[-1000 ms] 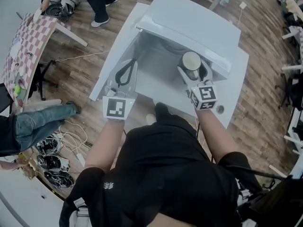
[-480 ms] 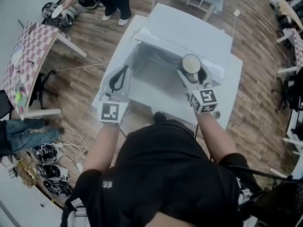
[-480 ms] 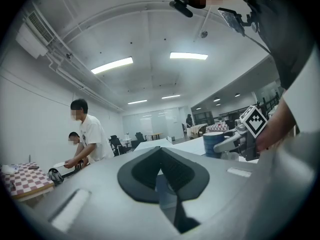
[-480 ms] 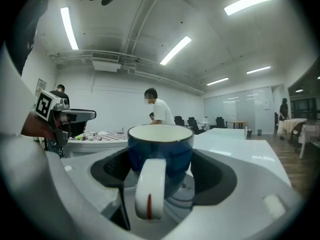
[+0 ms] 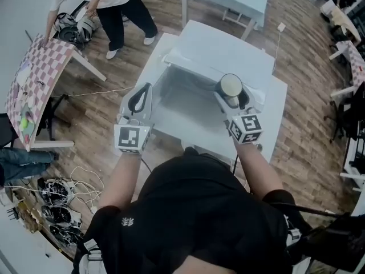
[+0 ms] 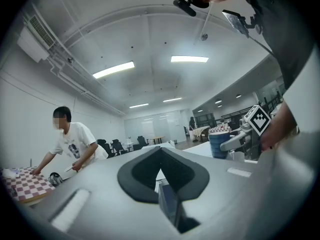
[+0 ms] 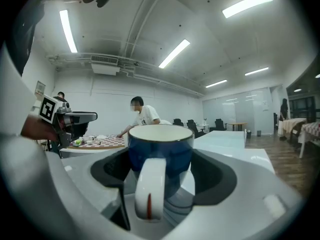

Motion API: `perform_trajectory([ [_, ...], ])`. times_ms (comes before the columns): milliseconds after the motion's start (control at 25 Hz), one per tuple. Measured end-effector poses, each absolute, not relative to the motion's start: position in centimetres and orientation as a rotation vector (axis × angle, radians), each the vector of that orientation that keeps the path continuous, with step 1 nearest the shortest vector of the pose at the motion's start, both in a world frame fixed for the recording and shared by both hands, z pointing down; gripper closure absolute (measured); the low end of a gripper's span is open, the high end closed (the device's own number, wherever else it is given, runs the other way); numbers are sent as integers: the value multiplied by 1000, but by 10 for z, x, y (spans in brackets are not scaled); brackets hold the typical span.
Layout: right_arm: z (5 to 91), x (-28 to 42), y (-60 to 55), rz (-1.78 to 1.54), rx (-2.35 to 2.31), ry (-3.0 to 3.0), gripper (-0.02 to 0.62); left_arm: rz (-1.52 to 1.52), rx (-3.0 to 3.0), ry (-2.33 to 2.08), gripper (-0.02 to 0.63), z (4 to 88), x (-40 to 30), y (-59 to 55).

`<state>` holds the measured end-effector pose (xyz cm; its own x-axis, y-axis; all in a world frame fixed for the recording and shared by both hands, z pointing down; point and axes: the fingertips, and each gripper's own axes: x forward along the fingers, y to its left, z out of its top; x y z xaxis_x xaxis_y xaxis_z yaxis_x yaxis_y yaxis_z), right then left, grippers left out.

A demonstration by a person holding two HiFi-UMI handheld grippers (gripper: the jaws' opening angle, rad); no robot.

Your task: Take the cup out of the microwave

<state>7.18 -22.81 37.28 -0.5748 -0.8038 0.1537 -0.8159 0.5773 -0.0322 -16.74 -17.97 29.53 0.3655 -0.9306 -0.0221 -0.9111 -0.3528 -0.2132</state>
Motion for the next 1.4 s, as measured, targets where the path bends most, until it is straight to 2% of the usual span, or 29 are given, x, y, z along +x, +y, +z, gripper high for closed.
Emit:
perform_trajectory([
  [720,330,68,-241,133,1375,-2722,222,-90,-2400,1689,600,262,-184,-192],
  [1400,337,64,-246,118,1372,-2689,222,-81,-2438,1684,600,271,-186,-201],
])
